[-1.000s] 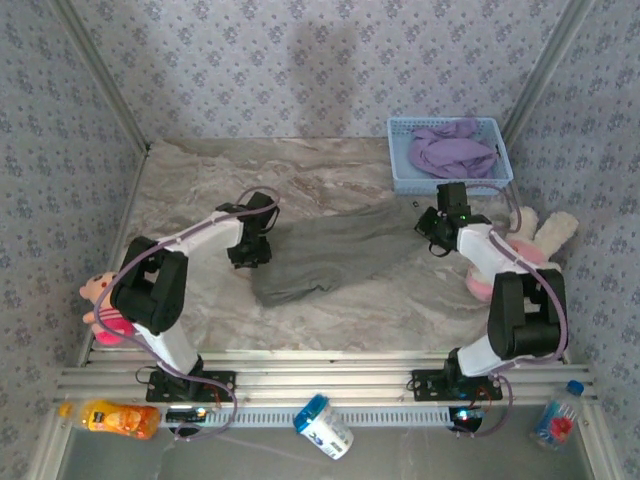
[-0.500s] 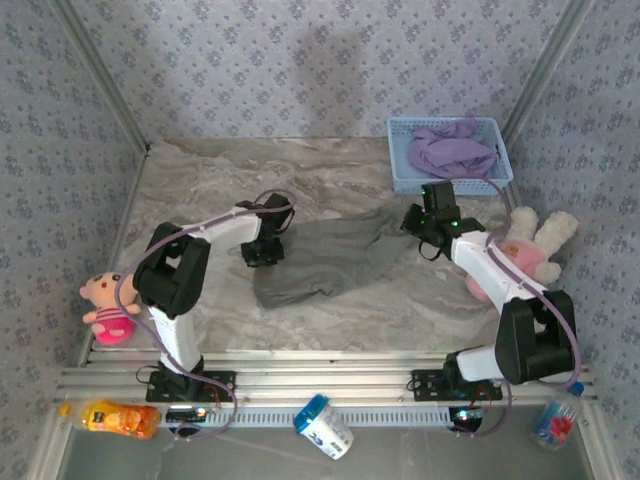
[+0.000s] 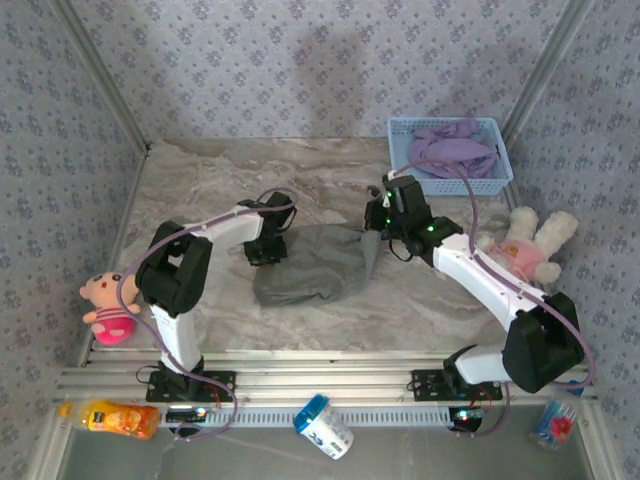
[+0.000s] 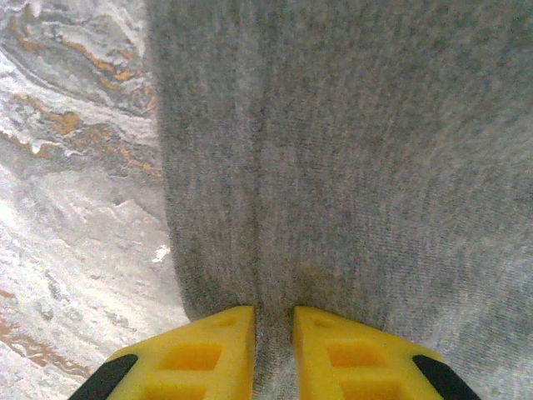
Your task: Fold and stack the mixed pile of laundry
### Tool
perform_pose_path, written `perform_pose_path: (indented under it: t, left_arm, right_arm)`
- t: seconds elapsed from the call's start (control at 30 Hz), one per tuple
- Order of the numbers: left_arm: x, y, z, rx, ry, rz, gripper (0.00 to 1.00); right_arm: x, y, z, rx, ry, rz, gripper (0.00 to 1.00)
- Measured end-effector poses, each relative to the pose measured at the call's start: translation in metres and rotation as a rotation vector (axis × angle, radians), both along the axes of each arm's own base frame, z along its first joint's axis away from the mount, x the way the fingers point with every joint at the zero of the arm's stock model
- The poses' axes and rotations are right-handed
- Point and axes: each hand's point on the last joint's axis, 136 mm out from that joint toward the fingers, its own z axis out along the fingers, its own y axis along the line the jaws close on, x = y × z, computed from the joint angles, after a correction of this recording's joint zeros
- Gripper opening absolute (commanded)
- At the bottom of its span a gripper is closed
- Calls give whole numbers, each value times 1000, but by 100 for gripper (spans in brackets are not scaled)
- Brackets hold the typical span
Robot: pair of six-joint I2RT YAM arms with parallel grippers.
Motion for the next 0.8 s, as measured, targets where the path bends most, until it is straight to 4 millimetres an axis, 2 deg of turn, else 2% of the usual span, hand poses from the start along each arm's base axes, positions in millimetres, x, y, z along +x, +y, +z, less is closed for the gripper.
perform_pose_path:
  t: [0.07,0.17,0.23,0.3,0.4,0.5,0.57,0.63,0.8]
  left_arm:
    - [1,-1,2,0,0,-8,20]
    - [4,-4,10,-1,-4,-33,0]
    - [8,-12,21,-20,-27,-63,0]
    - [11,-28,38,-67,-63,-105,0]
    - [15,-62,66,-162,-122,-168,0]
    - [14,-100,79,-246,-155,-226,0]
    - [12,-122,78,-285,-149,-247,0]
    - [11,-146,66,-311,-131,-266,0]
    - [6,-183,18,-304,-50,-288,0]
  right_arm:
    - [2,-6,-3,0,7,-16,0]
    - [5,-21,-13,9,24,-58,0]
    - [6,-35,-22,20,46,-97,0]
    - [6,-49,-29,40,61,-137,0]
    - [6,-67,-34,86,68,-185,0]
    - [7,-79,-36,140,68,-221,0]
    - [6,-83,-38,172,70,-232,0]
    - [4,-87,-39,200,71,-238,0]
    - [1,-90,-34,251,52,-229,0]
